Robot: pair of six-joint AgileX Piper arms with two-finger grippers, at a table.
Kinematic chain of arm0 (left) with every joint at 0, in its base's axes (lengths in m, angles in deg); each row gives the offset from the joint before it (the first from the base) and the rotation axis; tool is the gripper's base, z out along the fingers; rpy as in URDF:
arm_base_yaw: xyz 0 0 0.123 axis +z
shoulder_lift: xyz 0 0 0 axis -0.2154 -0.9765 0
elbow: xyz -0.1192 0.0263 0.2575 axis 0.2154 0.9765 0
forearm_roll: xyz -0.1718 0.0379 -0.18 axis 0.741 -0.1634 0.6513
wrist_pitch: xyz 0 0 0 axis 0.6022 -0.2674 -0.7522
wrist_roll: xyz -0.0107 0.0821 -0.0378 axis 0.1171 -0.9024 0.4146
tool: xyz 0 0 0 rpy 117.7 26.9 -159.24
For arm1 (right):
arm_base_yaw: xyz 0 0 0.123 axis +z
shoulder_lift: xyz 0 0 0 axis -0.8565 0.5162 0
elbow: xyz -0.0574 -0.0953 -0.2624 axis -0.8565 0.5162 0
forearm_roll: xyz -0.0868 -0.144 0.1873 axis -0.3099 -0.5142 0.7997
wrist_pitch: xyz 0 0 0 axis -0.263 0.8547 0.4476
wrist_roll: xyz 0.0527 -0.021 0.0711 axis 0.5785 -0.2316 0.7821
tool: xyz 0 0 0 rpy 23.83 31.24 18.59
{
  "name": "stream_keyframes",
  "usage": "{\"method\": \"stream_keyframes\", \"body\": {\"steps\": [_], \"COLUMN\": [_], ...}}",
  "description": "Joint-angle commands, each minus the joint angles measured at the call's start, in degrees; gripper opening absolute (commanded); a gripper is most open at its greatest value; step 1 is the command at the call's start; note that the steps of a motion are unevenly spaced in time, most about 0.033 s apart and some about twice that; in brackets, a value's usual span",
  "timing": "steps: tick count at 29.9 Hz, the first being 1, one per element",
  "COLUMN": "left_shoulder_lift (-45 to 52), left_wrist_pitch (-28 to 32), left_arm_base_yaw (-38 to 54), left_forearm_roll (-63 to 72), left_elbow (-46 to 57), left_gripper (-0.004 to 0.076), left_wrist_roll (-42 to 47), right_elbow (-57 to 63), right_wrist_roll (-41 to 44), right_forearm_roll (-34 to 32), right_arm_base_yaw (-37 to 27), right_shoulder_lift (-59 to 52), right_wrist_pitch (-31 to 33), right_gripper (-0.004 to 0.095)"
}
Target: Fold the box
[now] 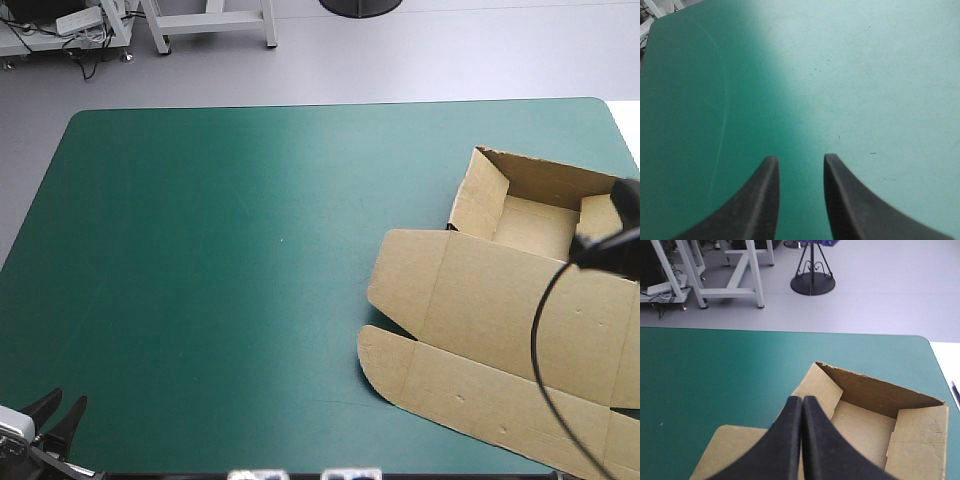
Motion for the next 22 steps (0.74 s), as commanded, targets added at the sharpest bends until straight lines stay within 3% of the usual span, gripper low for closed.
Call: {"method": "stream_keyframes", "body": {"steps": [1,5,15,22], "left_shoulder_lift": [-1.2,-1.2,-1.2,-1.2], "left_wrist_pitch": [4.0,4.9,15.2,19.1], "left_arm_base_yaw": [-0.1,-0.1,-0.1,-0.1], "left_forearm_roll": [0.2,0.2,2.9,3.1], "left_elbow": [0.8,6.1,11.4,13.6], "left_gripper": [0.0219,0.022,0.0218,0.0146], "left_wrist_roll": [0.1,0.1,-0.1,-0.4], "right_elbow": [5.8,17.6,47.3,54.8], "right_wrist_roll": [-0.2,2.9,5.6,6.4], "right_forearm_roll": [-4.6,-12.8,-13.5,-15.6], "right_arm_base_yaw": [2.7,3.2,3.2,3.2], "right_shoulder_lift": [-7.6,-18.2,-33.8,-38.9], "right_wrist_pitch": [-3.9,-6.9,-13.6,-13.8], "right_gripper": [-0.0013,-0.0013,-0.0012,-0.0012]}}
